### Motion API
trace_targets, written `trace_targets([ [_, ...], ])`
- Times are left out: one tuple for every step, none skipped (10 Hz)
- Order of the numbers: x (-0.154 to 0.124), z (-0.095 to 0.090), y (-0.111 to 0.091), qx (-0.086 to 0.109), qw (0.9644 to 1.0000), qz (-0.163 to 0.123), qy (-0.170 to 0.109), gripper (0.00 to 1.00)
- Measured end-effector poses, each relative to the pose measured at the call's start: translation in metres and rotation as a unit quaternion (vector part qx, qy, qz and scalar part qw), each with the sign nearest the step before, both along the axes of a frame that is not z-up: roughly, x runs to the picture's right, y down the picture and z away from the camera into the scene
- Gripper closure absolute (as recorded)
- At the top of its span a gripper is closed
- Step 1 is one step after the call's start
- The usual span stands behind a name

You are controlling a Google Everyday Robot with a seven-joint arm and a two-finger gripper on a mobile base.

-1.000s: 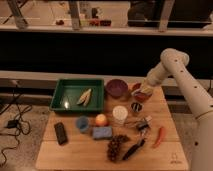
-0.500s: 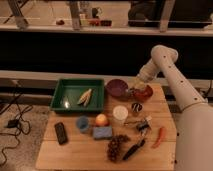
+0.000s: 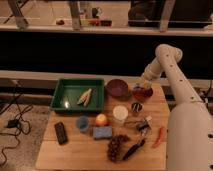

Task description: Wipe red bowl with towel

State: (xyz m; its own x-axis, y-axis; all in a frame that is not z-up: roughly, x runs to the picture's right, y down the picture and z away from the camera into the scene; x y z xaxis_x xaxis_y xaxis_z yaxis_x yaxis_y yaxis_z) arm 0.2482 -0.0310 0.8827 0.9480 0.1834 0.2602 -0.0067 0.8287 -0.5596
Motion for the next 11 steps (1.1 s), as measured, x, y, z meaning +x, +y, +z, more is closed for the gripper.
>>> trace_targets([
  [0.008,0.003,-0.001,0.000,1.0000,0.003,0.005,0.80],
  [0.017,0.005,-0.002,-0.001,0.9999,0.006,0.012,0.80],
  [0.032,0.007,-0.001,-0.001,0.9997,0.012,0.020,0.80],
  [0.040,0.008,0.000,-0.001,0.9996,0.015,0.026,0.80],
  [0.049,0.008,0.001,-0.001,0.9993,0.017,0.032,0.80],
  [0.059,0.008,0.004,-0.003,0.9990,0.020,0.038,0.80],
  [0.070,0.005,0.009,-0.005,0.9987,0.023,0.045,0.80],
  [0.083,0.001,0.013,-0.004,0.9982,0.028,0.052,0.80],
  [0.089,-0.001,0.017,-0.004,0.9980,0.030,0.056,0.80],
  [0.097,-0.005,0.022,-0.004,0.9977,0.031,0.060,0.80],
  [0.100,-0.011,0.028,-0.003,0.9975,0.032,0.063,0.80],
])
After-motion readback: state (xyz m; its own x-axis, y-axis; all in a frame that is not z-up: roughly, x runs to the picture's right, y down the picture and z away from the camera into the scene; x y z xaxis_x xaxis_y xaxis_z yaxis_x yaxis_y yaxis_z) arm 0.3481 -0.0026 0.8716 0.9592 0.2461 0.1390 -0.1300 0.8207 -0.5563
